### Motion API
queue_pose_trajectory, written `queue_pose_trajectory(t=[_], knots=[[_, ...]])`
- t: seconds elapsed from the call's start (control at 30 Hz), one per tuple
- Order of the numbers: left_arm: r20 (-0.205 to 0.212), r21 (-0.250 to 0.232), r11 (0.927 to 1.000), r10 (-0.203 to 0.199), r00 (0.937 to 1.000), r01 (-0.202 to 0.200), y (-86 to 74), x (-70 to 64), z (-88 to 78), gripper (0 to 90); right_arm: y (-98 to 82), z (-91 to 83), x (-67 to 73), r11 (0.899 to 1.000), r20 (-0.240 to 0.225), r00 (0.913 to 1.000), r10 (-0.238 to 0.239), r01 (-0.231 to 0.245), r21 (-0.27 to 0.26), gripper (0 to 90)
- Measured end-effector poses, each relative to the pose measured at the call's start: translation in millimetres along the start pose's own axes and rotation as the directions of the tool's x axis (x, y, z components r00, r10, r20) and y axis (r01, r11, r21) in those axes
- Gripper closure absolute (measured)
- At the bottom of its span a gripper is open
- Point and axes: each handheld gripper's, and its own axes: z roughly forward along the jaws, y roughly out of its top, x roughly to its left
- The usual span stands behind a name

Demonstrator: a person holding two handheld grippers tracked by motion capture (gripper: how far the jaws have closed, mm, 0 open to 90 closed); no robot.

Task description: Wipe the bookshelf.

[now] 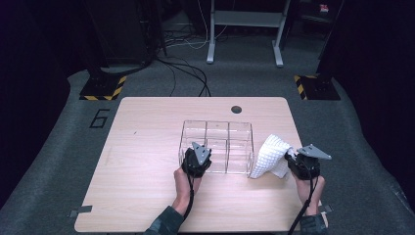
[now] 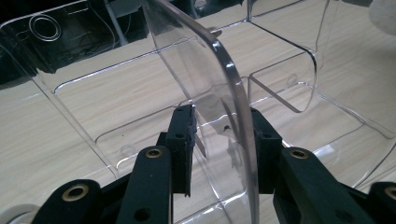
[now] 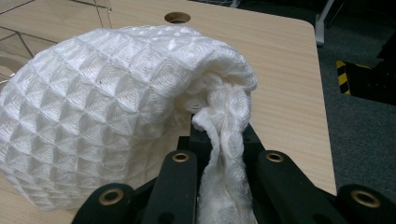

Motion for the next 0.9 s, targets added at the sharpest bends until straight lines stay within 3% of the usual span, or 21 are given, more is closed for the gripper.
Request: queue_pose_trajectory(t=[0.23,0.57,0.9], knots=[[-0.011,-0.017,0.9997,-0.018,0.9998,0.018,-1.6,5.1,-0.7,72.5,-0.3,2.5,1.2,1.0,-0.005,1.0,0.005,-0.005,0.005,82.5],[-0.016,-0.001,0.9994,-0.035,0.9992,0.035,-1.8,13.4,-1.7,77.9,1.0,5.4,4.3,1.0,-0.016,0.9999,-0.001,0.001,0.008,82.5],[0.013,0.011,0.9975,-0.069,0.9975,0.069,-3.4,28.6,-2.3,83.6,1.3,7.6,5.5,1.0,-0.031,0.9995,-0.006,0.006,0.006,82.6]])
